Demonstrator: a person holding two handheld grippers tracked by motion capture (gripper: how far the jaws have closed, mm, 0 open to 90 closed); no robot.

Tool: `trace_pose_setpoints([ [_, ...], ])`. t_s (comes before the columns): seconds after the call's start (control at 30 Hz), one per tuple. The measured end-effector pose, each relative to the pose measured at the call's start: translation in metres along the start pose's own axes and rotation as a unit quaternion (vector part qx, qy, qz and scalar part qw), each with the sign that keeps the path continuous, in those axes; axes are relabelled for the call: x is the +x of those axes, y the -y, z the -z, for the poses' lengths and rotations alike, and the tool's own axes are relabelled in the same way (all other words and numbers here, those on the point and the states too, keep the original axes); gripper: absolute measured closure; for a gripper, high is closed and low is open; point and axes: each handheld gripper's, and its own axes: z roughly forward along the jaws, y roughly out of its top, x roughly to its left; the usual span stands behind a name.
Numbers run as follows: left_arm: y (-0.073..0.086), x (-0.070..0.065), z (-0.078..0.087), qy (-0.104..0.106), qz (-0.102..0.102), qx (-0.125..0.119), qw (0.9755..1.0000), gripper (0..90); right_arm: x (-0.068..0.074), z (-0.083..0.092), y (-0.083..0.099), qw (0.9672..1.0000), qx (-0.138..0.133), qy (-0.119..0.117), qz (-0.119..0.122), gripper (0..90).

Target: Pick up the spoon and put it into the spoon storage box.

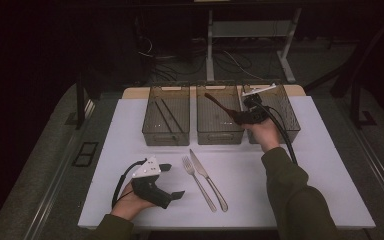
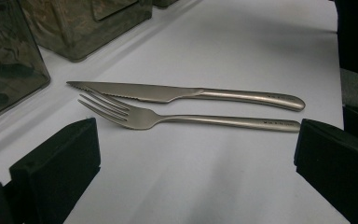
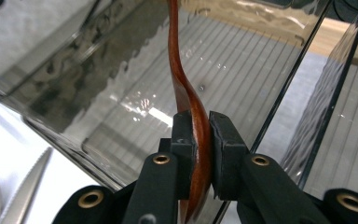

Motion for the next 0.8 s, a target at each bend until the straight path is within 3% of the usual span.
trace_pose_setpoints([
  [0.27,0.0,0.0,0.0,0.001,-0.003,0.002,1.0,0.0,0.01,-0.017,0.003,0.9991,0.034,0.002,0.024,80.4],
  [0.33,0.0,0.001,0.0,0.001,-0.002,0.002,1.0,0.0,0.012,-0.018,0.004,0.9989,0.037,-0.001,0.028,73.1],
  [0.47,0.0,0.001,0.0,0.001,-0.003,0.004,1.0,0.0,0.01,-0.015,0.005,0.9994,0.024,0.003,0.026,61.0],
  [0.6,0.0,0.0,0.0,0.0,-0.002,0.002,1.0,0.0,0.009,-0.004,0.004,0.9998,0.003,-0.015,0.012,51.8],
  [0.8,0.0,0.0,-0.001,0.001,-0.001,0.003,1.0,0.0,0.009,0.014,0.009,0.9989,-0.023,-0.04,0.013,43.4],
])
